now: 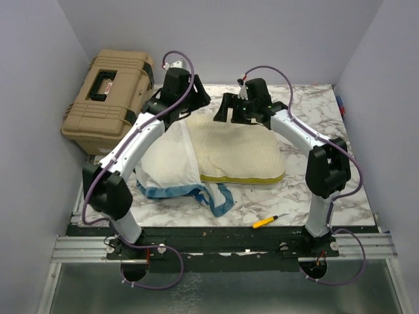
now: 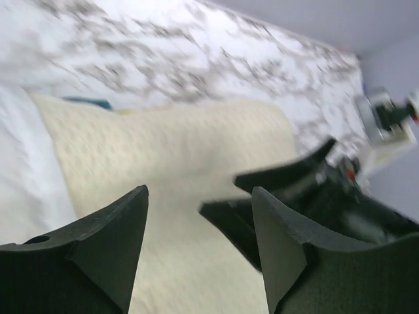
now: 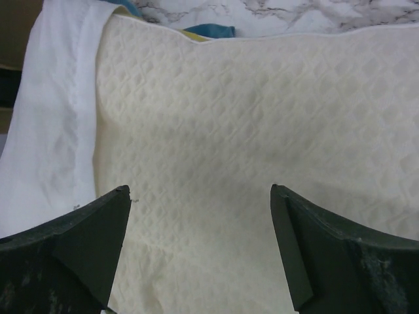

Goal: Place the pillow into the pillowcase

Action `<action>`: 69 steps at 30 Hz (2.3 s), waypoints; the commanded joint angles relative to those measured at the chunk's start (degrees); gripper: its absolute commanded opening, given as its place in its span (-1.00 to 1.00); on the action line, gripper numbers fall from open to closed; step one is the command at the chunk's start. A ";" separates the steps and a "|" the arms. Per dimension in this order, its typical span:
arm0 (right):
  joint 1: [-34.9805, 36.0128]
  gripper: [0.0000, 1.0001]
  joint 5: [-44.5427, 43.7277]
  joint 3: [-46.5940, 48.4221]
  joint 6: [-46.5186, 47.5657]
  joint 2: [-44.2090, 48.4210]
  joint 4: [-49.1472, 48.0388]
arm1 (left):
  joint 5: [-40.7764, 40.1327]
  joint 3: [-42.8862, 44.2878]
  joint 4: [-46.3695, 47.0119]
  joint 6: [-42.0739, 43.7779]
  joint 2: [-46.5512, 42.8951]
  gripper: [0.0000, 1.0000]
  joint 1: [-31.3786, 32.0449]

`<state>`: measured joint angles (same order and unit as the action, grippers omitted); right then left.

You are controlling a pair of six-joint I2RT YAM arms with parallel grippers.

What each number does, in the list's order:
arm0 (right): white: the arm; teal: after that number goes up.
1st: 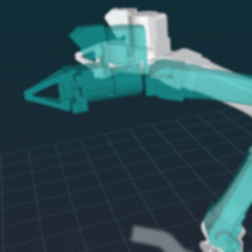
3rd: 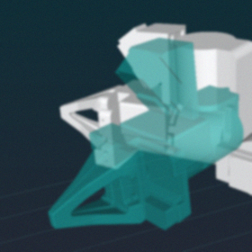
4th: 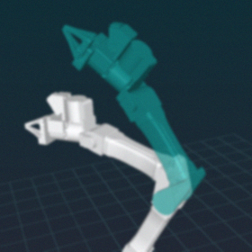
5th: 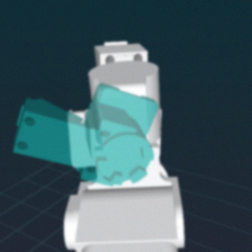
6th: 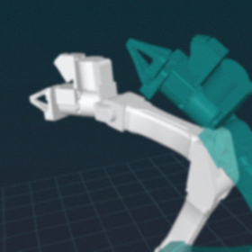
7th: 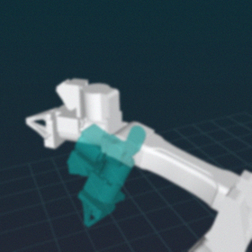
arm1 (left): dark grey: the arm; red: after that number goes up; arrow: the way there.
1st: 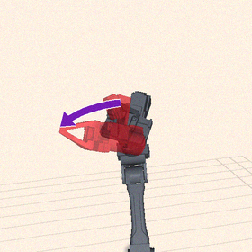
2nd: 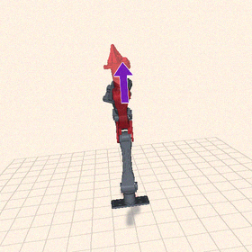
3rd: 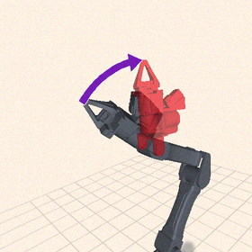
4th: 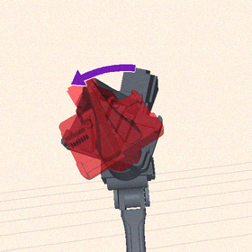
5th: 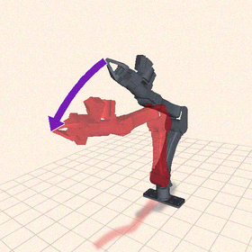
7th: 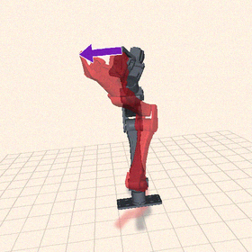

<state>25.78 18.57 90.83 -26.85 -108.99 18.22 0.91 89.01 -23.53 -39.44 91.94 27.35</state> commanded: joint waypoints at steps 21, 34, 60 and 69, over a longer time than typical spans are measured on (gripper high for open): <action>-8.41 0.86 9.60 -30.10 -7.82 10.92 1.24 | 5.34 37.14 -18.35 7.98 47.78 0.17 0.70; -15.46 0.87 11.71 -31.35 -8.49 17.63 0.97 | 9.85 52.50 -10.76 -0.01 49.43 0.20 7.39; -21.12 0.97 3.93 -10.90 -1.34 1.00 11.35 | 8.27 -48.99 0.56 -24.06 -30.21 0.28 -4.77; -21.41 0.98 11.29 -19.17 -0.87 1.50 9.07 | 13.34 -35.88 21.52 -14.49 -5.50 0.28 -5.01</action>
<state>4.51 25.32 76.44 -28.47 -107.87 24.62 7.97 43.03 -19.09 -58.24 75.94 22.48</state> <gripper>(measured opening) 0.986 0.640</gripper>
